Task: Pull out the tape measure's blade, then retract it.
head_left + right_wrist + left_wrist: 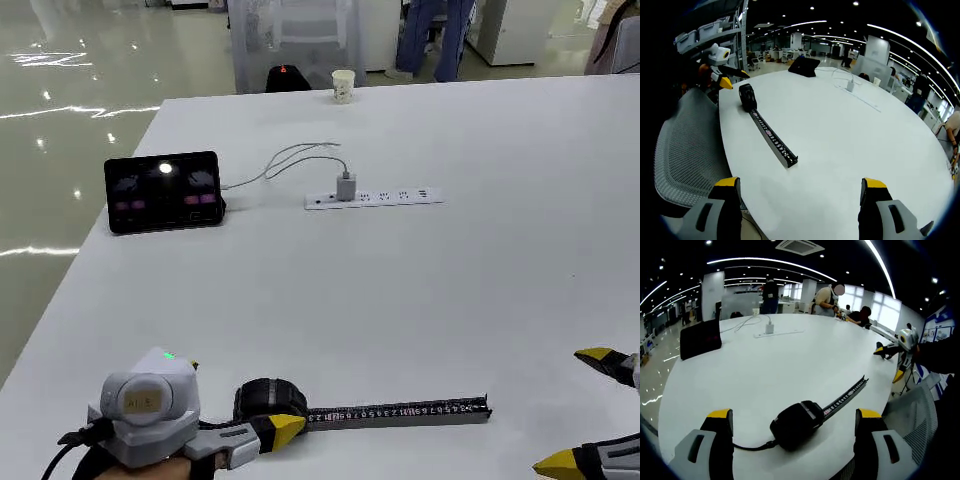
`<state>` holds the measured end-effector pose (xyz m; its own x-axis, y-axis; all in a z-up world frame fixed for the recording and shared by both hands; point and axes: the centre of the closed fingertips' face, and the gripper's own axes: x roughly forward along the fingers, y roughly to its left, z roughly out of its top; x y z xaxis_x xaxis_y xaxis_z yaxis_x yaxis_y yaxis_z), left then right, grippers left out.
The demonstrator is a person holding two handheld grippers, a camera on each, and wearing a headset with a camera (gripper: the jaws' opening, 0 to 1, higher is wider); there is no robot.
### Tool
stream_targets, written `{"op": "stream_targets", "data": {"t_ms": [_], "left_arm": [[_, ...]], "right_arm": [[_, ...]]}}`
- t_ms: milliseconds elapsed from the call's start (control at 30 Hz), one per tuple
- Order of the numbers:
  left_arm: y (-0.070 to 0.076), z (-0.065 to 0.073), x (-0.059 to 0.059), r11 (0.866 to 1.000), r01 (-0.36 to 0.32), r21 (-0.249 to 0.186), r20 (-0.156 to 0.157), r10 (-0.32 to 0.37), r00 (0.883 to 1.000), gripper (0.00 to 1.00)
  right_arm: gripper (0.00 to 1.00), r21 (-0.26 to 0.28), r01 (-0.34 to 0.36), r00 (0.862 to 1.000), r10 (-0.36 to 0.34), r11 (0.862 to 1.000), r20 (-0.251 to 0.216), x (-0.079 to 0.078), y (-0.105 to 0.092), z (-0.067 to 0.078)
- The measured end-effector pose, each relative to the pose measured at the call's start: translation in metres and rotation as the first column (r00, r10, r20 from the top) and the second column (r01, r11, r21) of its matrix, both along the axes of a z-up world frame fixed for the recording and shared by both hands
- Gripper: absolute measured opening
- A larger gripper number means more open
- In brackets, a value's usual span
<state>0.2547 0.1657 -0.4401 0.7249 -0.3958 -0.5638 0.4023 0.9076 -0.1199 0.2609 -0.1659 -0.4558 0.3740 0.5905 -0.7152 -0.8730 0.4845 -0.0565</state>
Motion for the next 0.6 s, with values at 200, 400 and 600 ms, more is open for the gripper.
{"op": "stream_targets", "data": {"t_ms": [200,400,600], "left_arm": [[-0.008,0.002,0.004,0.999,-0.032,-0.006,0.019,0.032,0.999,0.99],[-0.016,0.002,0.008,0.998,-0.053,0.016,0.025,0.053,0.998,0.99],[-0.016,0.000,0.012,0.994,-0.110,0.014,0.018,0.110,0.994,0.99]], "right_arm": [[0.99,-0.013,-0.052,0.998,0.053,0.999,0.036,0.007,0.006,0.004],[0.99,-0.032,-0.090,0.995,0.091,0.995,0.041,0.012,0.011,0.005],[0.99,-0.067,-0.137,0.990,0.139,0.988,0.025,0.015,0.014,0.001]]}}
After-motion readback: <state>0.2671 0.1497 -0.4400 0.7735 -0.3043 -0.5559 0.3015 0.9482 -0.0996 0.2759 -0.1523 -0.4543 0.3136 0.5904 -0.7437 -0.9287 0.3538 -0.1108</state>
